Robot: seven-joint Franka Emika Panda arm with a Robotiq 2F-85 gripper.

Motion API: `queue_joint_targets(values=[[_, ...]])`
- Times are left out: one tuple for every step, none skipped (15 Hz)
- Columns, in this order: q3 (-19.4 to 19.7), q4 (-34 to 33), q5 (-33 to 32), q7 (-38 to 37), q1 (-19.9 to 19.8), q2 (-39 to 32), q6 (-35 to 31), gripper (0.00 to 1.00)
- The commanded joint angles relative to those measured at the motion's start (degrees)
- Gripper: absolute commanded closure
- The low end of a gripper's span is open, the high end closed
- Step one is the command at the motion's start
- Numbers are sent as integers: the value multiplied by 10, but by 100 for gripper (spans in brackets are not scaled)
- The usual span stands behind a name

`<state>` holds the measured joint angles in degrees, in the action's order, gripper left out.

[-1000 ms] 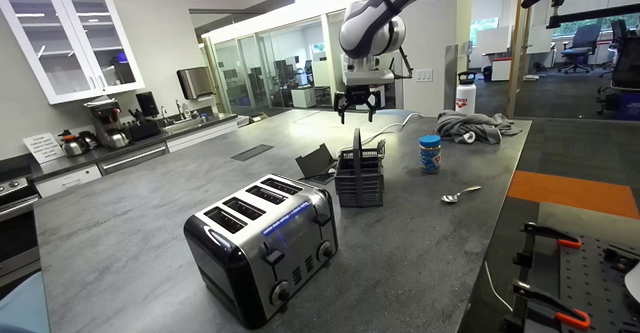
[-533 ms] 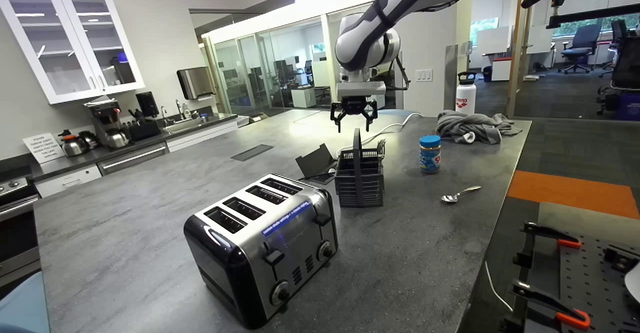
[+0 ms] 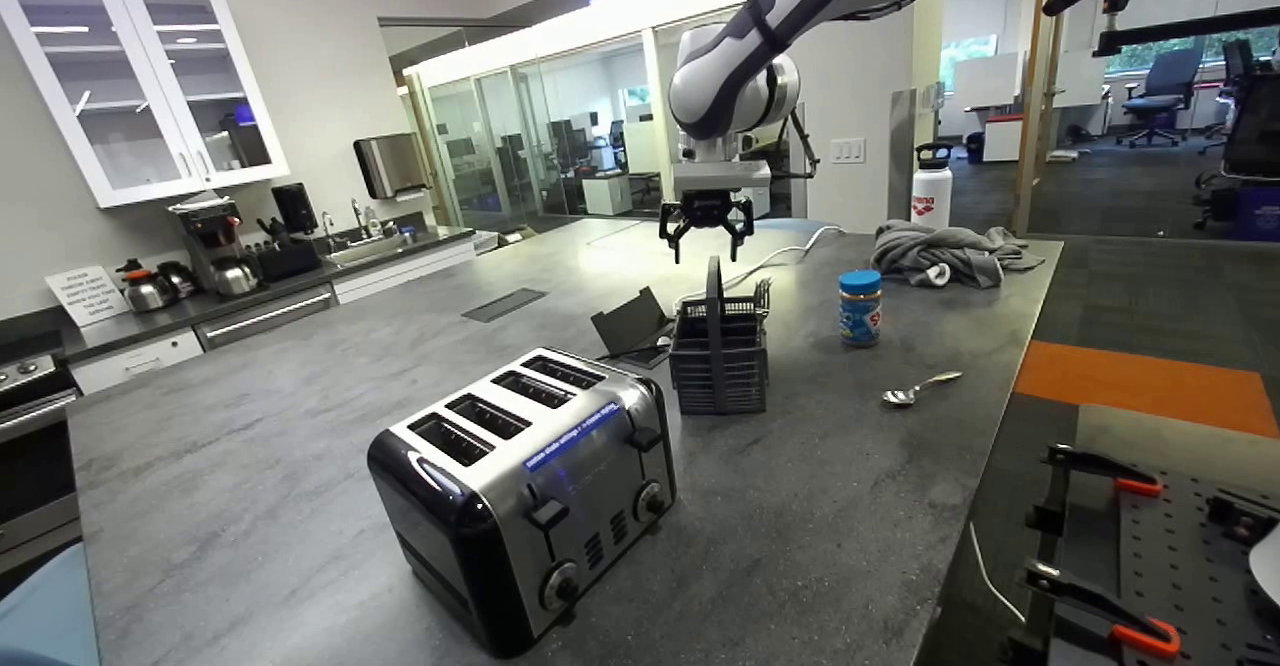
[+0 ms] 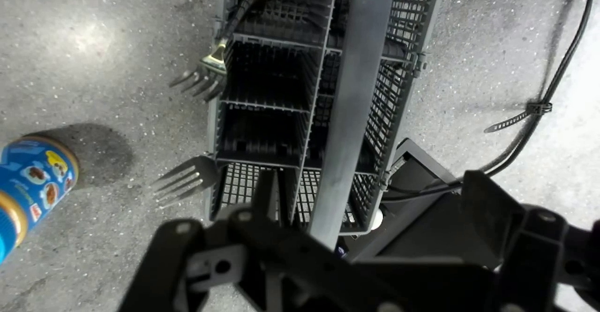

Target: Pick up the grey cutlery holder then set it back down on the countertop

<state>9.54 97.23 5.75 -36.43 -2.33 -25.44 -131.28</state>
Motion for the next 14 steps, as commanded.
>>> queue_joint_targets(values=[[2,7,-2,-14,3,-1,-15,0],[0,8,2,-13,2,-4,-22,0],[-1,8,4,-11,1,-7,-26,0],[0,8,4,-13,2,-10,-33,0],[0,8,5,-13,2,-13,-36,0],[0,8,6,-14,2,-16,-39,0],[-1,8,7,-14,2,-19,-42,0],[-1,8,7,-14,3,-22,-45,0],[-1,9,7,-16,4,-25,-50,25],[0,10,6,-15,4,-27,-55,26],[0,11,6,-16,6,-28,-59,34],[0,12,6,-16,7,-29,-63,41],[0,12,6,-16,7,-30,-66,49],[0,12,5,-16,8,-31,-69,57]])
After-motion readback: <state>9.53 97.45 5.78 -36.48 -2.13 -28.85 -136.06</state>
